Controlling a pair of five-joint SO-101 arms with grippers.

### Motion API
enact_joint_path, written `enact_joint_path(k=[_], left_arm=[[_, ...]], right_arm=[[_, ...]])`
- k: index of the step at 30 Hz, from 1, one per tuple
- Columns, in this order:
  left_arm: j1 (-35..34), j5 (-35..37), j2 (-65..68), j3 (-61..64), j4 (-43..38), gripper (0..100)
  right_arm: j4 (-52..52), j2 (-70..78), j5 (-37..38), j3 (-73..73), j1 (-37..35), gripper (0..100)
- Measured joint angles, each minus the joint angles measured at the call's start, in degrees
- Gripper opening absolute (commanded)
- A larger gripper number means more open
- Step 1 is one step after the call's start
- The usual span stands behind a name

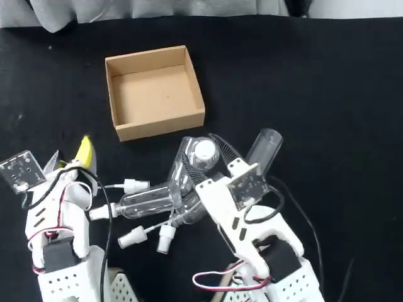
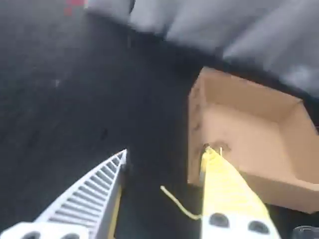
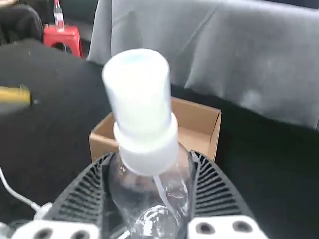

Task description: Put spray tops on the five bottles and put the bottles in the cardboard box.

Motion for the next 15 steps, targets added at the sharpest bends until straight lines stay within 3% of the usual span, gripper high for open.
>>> enact_joint_path(k=[7,15], left_arm=[[-1.58,2.55,-0.18,2.46,0.00,22],[-2.02,3.60,-0.18,4.92,0.00,22]], right_arm=[[-0.09,1.67,0.00,-8.53,-0.09,6.4],[-8.79,21.36,0.00,-17.49,0.00,6.1]])
